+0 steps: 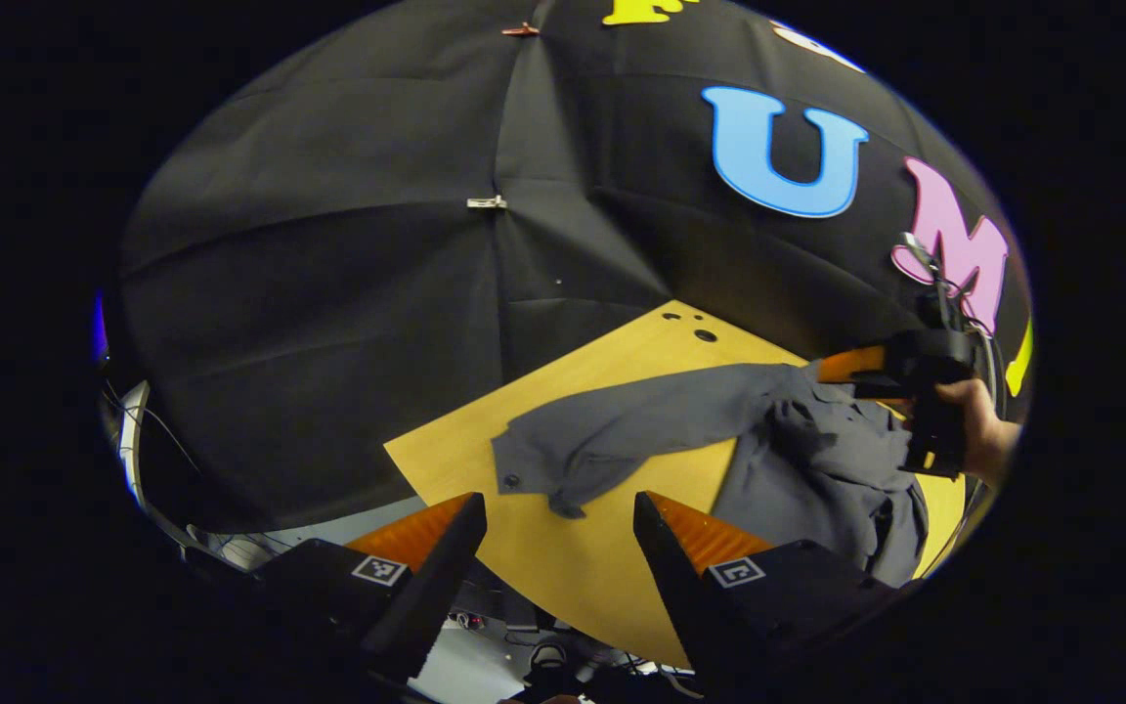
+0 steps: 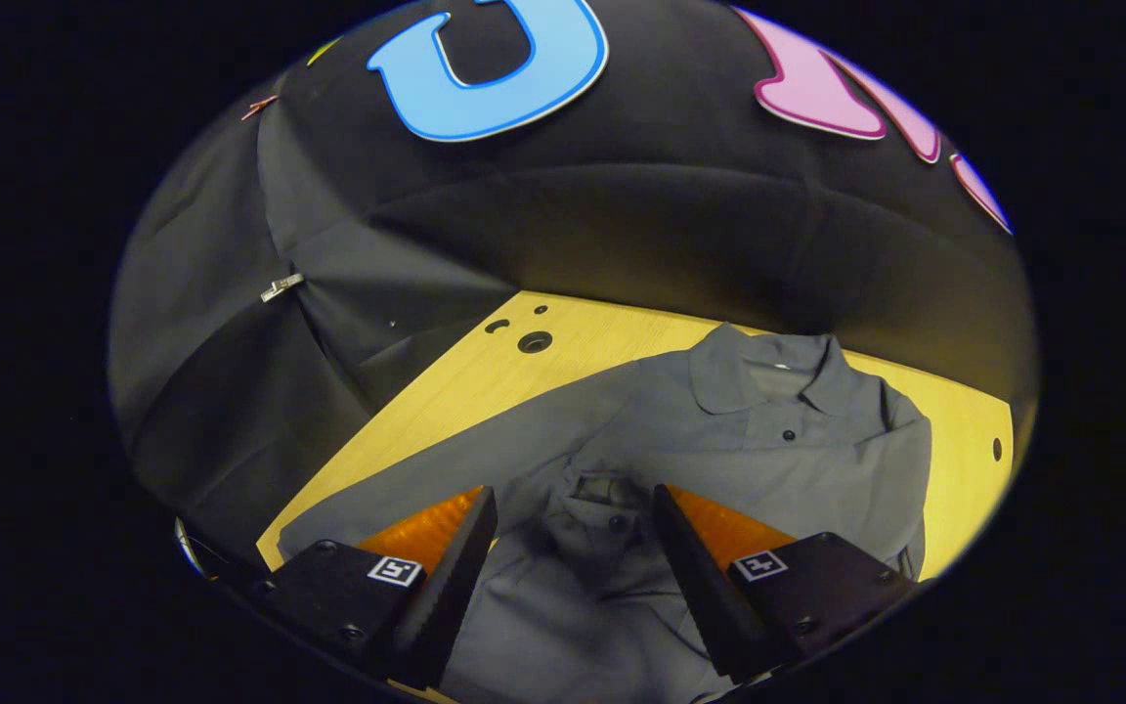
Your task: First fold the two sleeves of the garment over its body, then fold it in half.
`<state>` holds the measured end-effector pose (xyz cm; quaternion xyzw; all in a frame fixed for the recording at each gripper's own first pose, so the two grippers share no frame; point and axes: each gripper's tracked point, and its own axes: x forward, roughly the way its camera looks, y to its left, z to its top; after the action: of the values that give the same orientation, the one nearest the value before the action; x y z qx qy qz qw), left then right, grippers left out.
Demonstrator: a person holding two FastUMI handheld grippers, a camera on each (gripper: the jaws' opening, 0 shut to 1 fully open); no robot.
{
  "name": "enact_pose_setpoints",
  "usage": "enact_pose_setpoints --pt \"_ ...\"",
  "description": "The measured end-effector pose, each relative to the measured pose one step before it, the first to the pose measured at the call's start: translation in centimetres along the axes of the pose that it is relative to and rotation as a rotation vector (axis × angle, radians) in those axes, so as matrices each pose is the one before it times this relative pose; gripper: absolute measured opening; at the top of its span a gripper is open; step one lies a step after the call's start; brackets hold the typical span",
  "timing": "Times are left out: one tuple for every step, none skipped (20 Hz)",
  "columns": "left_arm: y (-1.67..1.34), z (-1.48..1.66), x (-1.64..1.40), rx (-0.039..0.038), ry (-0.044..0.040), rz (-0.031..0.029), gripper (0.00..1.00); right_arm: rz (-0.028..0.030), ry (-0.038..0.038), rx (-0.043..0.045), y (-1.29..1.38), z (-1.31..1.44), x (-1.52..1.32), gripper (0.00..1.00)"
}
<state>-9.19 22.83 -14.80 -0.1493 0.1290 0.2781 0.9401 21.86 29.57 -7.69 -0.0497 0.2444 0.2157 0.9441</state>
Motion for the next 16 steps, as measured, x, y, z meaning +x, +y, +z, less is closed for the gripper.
enact_pose_setpoints --pt "1.031 0.024 0.934 -0.00969 0.00171 0.01816 0.96 -0.01045 -0.011 -0.00049 -0.292 0.123 -1.192 0.99" --pt "0.641 0.135 1.108 -0.00786 0.00083 0.0052 0.96 -0.01413 -0.01426 -0.00452 -0.586 0.205 -1.064 0.99" --pt "0.264 -0.156 0.972 -0.00671 0.0026 0.00025 0.96 -0.01313 -0.01389 -0.00473 -0.62 0.117 -1.277 0.99" --pt "0.363 -0.028 0.974 -0.00554 0.00611 0.00163 0.96 -0.00525 -0.00602 -0.00303 -0.46 -0.164 -1.143 0.99" --pt "0.38 -0.182 0.983 -0.00402 0.01174 0.0021 0.96 -0.00732 -0.00253 0.00054 -0.675 -0.198 -1.258 0.99" --pt "0.132 -0.096 0.963 -0.00171 0.011 -0.00608 0.96 -0.01052 -0.00823 0.00069 -0.774 -0.154 -1.285 0.99" --pt "-0.086 -0.164 0.786 0.00108 0.01127 -0.00567 0.96 -0.01696 -0.00924 0.00092 -1.017 -0.156 -1.351 0.99" --pt "-0.055 -0.108 1.015 0.00254 0.00977 -0.00442 0.96 -0.01882 -0.00701 0.00135 -1.036 -0.359 -1.219 0.99" --pt "-0.091 -0.028 0.882 0.0058 0.01011 -0.00392 0.96 -0.0207 -0.00197 0.00467 -1.119 -0.505 -1.204 0.99" --pt "-0.089 -0.199 1.026 0.00879 0.01289 -0.00161 0.96 -0.01848 0.00022 0.01075 -0.989 -0.653 -1.219 0.99" --pt "-0.188 -0.295 1.024 0.00876 0.01669 -0.0006 0.96 -0.01936 0.00056 0.01693 -1.047 -0.632 -1.09 0.99" --pt "-0.041 -0.132 0.843 0.01037 0.01424 0.00301 0.96 -0.02066 0.00003 0.02375 -0.944 -0.761 -1.028 0.99" --pt "-0.063 0.021 0.829 0.00854 0.00744 0.00355 0.96 -0.01942 -0.00219 0.03028 -1.014 -0.636 -1.139 0.98" --pt "-0.067 0.125 0.831 0.01023 0.00598 0.00651 0.96 -0.01833 -0.00074 0.02961 -0.909 -0.775 -1.126 0.98" --pt "-0.108 -0.05 0.78 0.01198 0.00557 0.00383 0.96 -0.0203 0.00224 0.02719 -1.086 -0.749 -0.973 0.99" --pt "-0.179 0.195 0.629 0.01164 0.00507 0.00038 0.96 -0.01733 0.00403 0.02336 -1.032 -0.731 -0.907 0.99"
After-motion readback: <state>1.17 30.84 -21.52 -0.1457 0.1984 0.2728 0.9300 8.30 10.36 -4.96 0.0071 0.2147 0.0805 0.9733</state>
